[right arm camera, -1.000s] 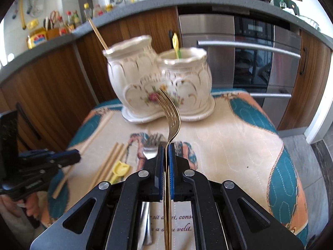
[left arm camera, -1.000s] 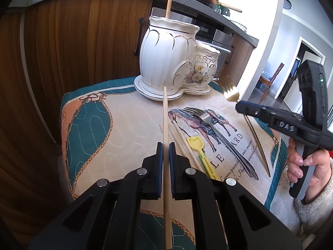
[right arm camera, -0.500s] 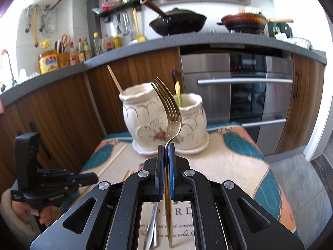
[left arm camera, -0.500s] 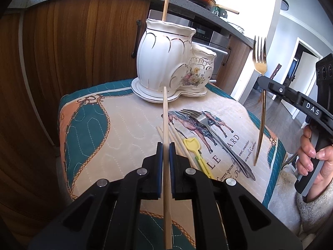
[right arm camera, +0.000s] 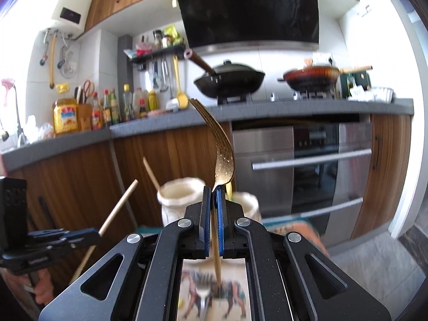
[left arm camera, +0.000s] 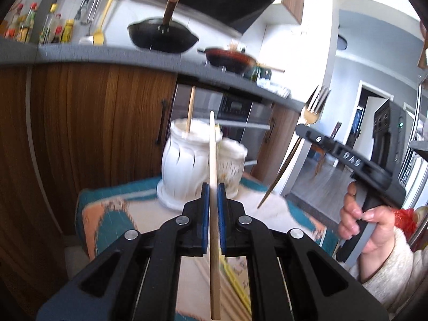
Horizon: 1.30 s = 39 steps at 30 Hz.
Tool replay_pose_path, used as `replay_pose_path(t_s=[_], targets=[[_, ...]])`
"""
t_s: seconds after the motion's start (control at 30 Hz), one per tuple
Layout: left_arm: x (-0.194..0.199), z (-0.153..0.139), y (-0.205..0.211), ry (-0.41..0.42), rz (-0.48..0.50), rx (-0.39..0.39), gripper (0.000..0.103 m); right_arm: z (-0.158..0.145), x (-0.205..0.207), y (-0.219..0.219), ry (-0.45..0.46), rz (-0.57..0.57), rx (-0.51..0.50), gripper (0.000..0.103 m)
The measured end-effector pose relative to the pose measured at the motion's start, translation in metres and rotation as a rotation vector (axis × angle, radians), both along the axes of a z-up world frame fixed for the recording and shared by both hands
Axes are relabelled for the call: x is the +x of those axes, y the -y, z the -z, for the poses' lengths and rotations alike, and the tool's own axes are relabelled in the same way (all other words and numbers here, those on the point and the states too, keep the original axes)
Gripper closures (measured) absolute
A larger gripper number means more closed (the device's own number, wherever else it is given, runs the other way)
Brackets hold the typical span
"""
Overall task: Organize utensils
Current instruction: 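Carry chopstick into the larger cup with left while right puts gold fork into smaller cup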
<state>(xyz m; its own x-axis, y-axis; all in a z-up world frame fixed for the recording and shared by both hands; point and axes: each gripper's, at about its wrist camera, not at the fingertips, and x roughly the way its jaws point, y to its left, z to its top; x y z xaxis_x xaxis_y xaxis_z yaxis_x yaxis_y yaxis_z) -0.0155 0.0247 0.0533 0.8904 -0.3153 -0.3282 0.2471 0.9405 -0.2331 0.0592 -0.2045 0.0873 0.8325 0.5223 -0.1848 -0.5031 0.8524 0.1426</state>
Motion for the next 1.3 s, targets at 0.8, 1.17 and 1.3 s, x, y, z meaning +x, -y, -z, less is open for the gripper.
replay_pose_path(t_s=[0.8, 1.17, 1.3], targets=[[0.158, -0.063, 0.042, 0.219, -0.023, -0.032, 0.097, -0.033, 0.092, -0.006, 0.086, 0.052, 0.135, 0.098], [0.186, -0.045, 0.044, 0.212, -0.089, 0.089, 0.097, -0.007, 0.121, -0.011, 0.028, 0.042, 0.159, 0.098], [0.176, -0.037, 0.039, 0.212, -0.081, 0.063, 0.097, -0.003, 0.123, -0.017, 0.012, 0.03, 0.128, 0.098]])
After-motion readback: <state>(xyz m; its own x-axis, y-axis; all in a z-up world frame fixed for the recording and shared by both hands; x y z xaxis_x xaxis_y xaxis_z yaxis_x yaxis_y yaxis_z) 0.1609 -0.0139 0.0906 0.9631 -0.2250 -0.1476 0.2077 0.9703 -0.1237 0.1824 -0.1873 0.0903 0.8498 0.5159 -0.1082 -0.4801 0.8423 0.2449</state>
